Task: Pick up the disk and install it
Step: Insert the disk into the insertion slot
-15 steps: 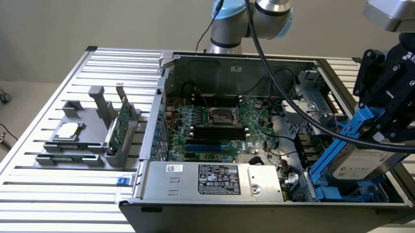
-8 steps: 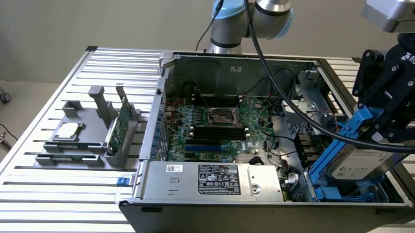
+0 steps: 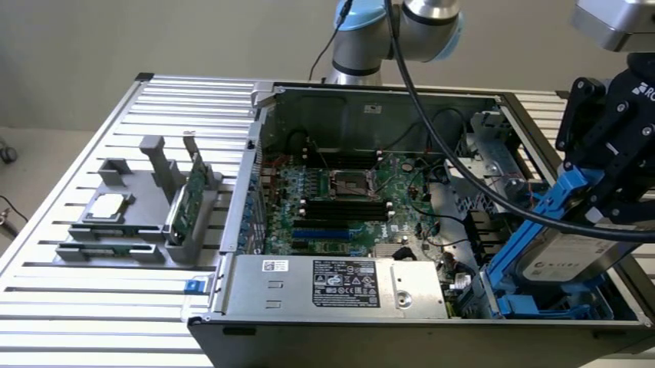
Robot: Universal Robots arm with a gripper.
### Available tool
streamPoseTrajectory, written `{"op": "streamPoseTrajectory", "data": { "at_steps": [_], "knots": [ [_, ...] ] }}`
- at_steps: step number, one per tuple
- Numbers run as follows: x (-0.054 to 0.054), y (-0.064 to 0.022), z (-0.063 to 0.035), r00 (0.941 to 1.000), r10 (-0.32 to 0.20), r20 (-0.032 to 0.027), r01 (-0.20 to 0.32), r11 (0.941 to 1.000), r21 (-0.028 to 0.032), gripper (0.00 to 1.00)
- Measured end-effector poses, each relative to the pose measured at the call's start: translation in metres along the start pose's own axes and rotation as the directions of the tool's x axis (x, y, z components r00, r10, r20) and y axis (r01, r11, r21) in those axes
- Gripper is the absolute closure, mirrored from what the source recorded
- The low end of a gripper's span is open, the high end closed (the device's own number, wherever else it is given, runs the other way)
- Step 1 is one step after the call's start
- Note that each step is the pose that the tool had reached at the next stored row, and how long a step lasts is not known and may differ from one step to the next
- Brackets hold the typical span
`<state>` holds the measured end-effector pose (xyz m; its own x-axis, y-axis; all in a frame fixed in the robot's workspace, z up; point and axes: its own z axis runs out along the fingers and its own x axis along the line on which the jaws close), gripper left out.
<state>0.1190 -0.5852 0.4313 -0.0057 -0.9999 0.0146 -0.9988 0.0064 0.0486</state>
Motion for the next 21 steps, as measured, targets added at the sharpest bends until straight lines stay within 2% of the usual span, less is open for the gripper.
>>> {"op": "streamPoseTrajectory", "data": {
  "at_steps": [4, 13, 21],
  "knots": [
    [0.0, 0.0, 0.0, 1.0, 0.001, 0.0033, -0.001, 1.0, 0.0025, 0.67],
    [0.0, 0.0, 0.0007, 1.0, 0.007, 0.0038, -0.007, 0.9999, 0.013, 0.67],
    [0.0004, 0.0003, 0.0037, 1.0, 0.009, 0.0039, -0.009, 0.9998, 0.0173, 0.67]
  ]
}}
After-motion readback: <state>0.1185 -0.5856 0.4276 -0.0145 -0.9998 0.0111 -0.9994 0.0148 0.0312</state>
